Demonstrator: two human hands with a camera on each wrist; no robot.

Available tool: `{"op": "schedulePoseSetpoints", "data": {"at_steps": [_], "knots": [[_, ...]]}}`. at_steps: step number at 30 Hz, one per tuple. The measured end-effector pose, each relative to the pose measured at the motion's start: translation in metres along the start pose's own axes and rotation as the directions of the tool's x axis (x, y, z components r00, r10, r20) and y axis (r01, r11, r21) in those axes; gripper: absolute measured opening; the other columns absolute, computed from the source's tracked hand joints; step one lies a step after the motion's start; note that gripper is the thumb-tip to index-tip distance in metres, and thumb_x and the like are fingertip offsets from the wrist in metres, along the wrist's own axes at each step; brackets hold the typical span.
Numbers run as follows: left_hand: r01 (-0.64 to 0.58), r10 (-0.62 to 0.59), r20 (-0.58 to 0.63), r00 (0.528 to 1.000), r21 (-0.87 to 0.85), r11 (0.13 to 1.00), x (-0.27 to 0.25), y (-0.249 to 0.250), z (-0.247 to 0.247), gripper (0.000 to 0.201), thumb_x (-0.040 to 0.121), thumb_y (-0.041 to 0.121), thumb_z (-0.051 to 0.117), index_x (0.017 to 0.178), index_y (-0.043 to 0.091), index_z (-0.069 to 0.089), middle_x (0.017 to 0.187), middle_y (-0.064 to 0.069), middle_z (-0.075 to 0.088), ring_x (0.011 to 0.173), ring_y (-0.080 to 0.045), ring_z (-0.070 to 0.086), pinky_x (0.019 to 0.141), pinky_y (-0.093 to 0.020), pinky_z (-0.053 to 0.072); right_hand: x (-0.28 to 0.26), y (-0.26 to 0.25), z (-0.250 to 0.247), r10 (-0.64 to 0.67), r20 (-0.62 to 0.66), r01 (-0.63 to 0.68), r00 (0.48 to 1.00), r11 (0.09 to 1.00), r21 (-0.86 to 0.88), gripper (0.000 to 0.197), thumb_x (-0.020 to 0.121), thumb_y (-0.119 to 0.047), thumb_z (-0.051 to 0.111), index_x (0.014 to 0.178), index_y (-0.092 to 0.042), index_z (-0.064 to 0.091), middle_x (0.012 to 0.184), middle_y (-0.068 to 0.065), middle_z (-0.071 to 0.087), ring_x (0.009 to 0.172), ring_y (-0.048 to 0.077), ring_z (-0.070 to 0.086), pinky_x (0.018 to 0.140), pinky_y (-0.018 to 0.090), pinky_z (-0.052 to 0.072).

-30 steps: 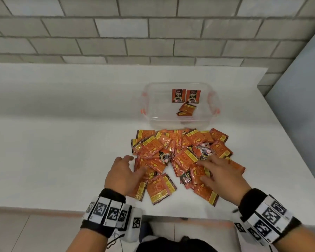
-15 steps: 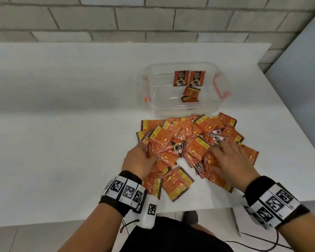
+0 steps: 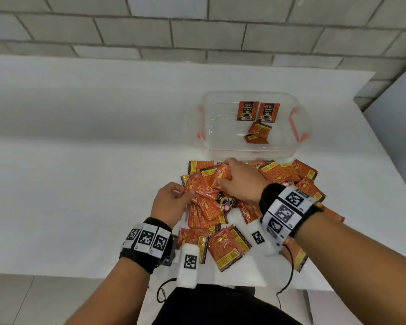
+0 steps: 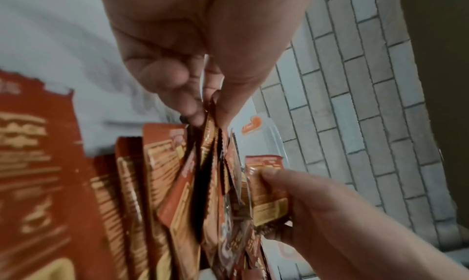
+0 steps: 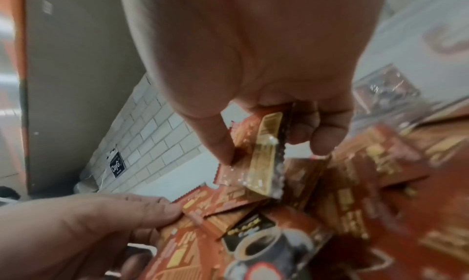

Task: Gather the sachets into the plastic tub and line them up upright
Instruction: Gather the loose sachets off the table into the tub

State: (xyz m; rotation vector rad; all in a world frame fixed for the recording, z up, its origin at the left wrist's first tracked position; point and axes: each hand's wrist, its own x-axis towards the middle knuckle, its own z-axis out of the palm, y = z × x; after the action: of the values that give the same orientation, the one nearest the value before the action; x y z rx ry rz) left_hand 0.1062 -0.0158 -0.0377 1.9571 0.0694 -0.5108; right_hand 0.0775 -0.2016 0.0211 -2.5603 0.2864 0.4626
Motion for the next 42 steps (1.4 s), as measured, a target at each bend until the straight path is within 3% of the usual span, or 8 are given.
{"op": "schedulePoseSetpoints", "data": {"at_steps": [5, 13, 20, 28, 30, 33, 36, 42], "knots": [[0.025, -0.023, 0.015, 1.0, -0.099, 0.995, -0.003, 0.01, 0.007, 0.017, 0.09, 0.016, 0.065, 0.088, 0.01, 0.05, 0.079, -0.011, 0.069, 0.05, -0.014, 0.056, 0.041, -0.018, 0.045, 0.025, -0.005, 0.018, 0.102, -0.041, -0.105, 0.994, 0.992, -0.073, 0.055, 0.091, -0.04, 0.053, 0.132, -0.004, 0.043, 0.116, 0.012, 0.058, 0.103, 0.026, 0.057, 0.084, 0.035, 0.049], [0.034, -0.028, 0.045, 0.999, -0.141, 0.989, 0.002, 0.022, 0.017, 0.02, 0.087, 0.005, 0.066, 0.096, 0.018, 0.054, 0.079, -0.006, 0.068, 0.056, -0.015, 0.064, 0.056, -0.025, 0.057, 0.028, -0.001, 0.018, 0.037, -0.064, -0.029, 0.997, 0.992, 0.12, 0.051, 0.085, -0.03, 0.066, 0.129, -0.017, 0.046, 0.123, 0.004, 0.056, 0.105, 0.019, 0.056, 0.087, 0.029, 0.048], [-0.034, 0.033, -0.009, 0.999, -0.14, 0.99, 0.005, 0.031, 0.017, 0.026, 0.087, -0.001, 0.061, 0.108, 0.013, 0.053, 0.088, -0.009, 0.065, 0.063, -0.021, 0.067, 0.068, -0.037, 0.059, 0.025, 0.005, 0.006, -0.031, -0.151, 0.059, 0.988, 0.98, 0.188, 0.053, 0.082, -0.022, 0.07, 0.13, -0.022, 0.047, 0.126, -0.001, 0.056, 0.115, 0.016, 0.053, 0.1, 0.039, 0.042], [-0.059, 0.047, -0.1, 0.994, -0.113, 0.992, -0.001, 0.018, -0.011, 0.013, 0.087, 0.011, 0.066, 0.098, 0.014, 0.06, 0.09, -0.006, 0.064, 0.06, -0.017, 0.068, 0.061, -0.029, 0.059, -0.012, 0.031, -0.022, -0.078, 0.036, 0.066, 0.996, 0.962, 0.264, 0.022, 0.094, -0.023, 0.055, 0.115, -0.019, 0.05, 0.099, 0.0, 0.06, 0.077, 0.01, 0.057, 0.058, 0.015, 0.043], [-0.062, 0.057, -0.102, 0.993, -0.042, 0.997, -0.002, 0.016, -0.014, 0.007, 0.089, 0.013, 0.064, 0.092, 0.018, 0.06, 0.088, -0.003, 0.065, 0.059, -0.016, 0.067, 0.057, -0.026, 0.058, -0.02, 0.033, -0.016, -0.087, 0.134, 0.067, 0.987, 0.987, 0.146, 0.04, 0.093, -0.022, 0.057, 0.132, -0.02, 0.045, 0.111, -0.002, 0.058, 0.086, 0.008, 0.057, 0.069, 0.013, 0.044], [-0.084, 0.092, -0.117, 0.989, 0.076, 0.994, 0.004, 0.019, -0.013, 0.008, 0.088, 0.022, 0.066, 0.087, 0.021, 0.058, 0.09, 0.002, 0.064, 0.066, -0.019, 0.067, 0.056, -0.026, 0.057, -0.023, 0.029, 0.0, -0.086, 0.186, 0.093, 0.979, 0.995, -0.029, 0.06, 0.092, -0.023, 0.059, 0.145, -0.02, 0.031, 0.143, 0.005, 0.034, 0.119, 0.019, 0.049, 0.1, 0.026, 0.039], [-0.098, 0.118, -0.054, 0.992, 0.281, 0.955, 0.021, 0.02, -0.007, 0.021, 0.084, 0.021, 0.07, 0.101, 0.014, 0.061, 0.095, -0.004, 0.066, 0.074, -0.023, 0.066, 0.068, -0.037, 0.058, -0.02, 0.027, 0.013, -0.102, 0.166, 0.122, 0.981, 0.986, -0.114, 0.067, 0.091, -0.025, 0.061, 0.147, -0.017, 0.026, 0.144, 0.007, 0.03, 0.117, 0.02, 0.049, 0.102, 0.028, 0.041], [-0.072, 0.069, 0.024, 0.997, 0.455, 0.888, 0.033, 0.02, 0.004, 0.04, 0.084, 0.018, 0.065, 0.12, 0.007, 0.052, 0.108, -0.008, 0.061, 0.089, -0.019, 0.057, 0.072, -0.026, 0.044, -0.016, 0.027, 0.019, -0.098, 0.131, 0.127, 0.987, 0.965, -0.229, 0.064, 0.09, -0.027, 0.06, 0.144, -0.015, 0.029, 0.137, 0.005, 0.04, 0.126, 0.022, 0.042, 0.11, 0.042, 0.031]]}}
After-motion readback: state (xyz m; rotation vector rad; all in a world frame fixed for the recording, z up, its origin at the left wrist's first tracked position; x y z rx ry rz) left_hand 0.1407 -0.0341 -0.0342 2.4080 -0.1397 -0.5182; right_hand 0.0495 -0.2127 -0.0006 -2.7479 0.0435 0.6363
